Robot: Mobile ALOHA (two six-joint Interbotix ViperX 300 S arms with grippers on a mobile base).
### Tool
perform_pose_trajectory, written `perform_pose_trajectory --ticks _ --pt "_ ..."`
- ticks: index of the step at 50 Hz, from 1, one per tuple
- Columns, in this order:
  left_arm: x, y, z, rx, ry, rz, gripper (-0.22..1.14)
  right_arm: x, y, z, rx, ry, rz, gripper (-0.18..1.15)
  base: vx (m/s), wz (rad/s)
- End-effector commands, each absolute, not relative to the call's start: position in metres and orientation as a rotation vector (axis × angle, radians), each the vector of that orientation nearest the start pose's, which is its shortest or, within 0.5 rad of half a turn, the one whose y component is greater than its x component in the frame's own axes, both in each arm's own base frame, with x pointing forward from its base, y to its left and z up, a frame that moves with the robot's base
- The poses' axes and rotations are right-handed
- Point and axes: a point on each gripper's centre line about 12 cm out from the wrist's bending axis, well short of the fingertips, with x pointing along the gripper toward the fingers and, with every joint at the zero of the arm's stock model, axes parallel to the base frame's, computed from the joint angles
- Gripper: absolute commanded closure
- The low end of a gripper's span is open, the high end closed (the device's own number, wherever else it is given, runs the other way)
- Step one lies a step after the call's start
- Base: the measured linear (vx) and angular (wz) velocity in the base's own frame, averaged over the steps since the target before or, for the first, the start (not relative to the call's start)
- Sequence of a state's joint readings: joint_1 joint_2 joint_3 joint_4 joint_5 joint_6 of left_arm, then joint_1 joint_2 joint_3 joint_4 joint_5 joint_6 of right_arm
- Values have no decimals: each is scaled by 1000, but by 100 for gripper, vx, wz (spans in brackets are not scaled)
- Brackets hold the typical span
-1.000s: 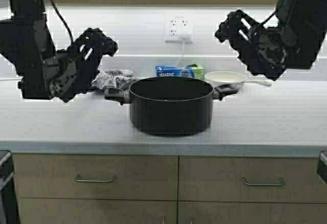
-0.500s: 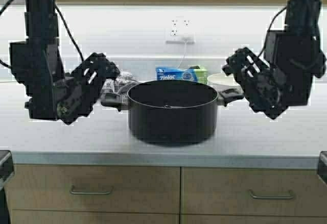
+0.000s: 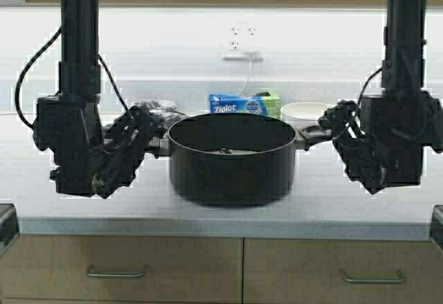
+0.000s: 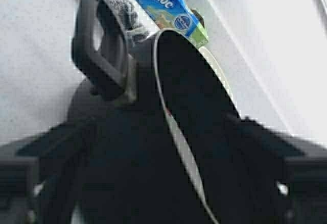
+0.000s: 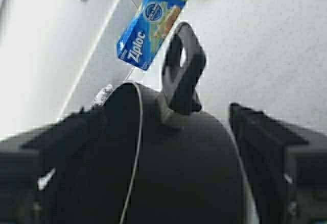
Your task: Open the cabinet, put the pot inside, then close it
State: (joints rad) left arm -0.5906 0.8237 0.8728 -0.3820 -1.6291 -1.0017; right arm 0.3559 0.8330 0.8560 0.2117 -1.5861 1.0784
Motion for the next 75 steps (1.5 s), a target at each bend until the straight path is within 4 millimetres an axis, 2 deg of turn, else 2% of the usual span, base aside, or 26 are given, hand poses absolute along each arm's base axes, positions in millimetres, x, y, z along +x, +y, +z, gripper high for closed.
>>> perform_pose_trajectory --ticks 1,13,33,40,57,75 --pt "300 -147 -8 -956 125 -179 -12 330 101 -19 1053 164 125 -6 13 -2" --pt "303 -149 -12 -978 124 -180 -12 335 101 -27 1058 160 123 -6 9 -1" --pt "347 -151 -40 -1140 44 -156 -12 386 98 -50 1140 106 144 -6 2 0" --pt "351 -152 -44 -1153 41 -154 -12 397 102 -49 1160 133 202 -6 0 0" --pt "354 -145 -62 -1145 54 -121 -12 406 87 -52 1162 130 218 -6 0 0" --pt "368 -143 -59 -1163 21 -116 -11 407 88 -56 1162 165 249 -5 0 0"
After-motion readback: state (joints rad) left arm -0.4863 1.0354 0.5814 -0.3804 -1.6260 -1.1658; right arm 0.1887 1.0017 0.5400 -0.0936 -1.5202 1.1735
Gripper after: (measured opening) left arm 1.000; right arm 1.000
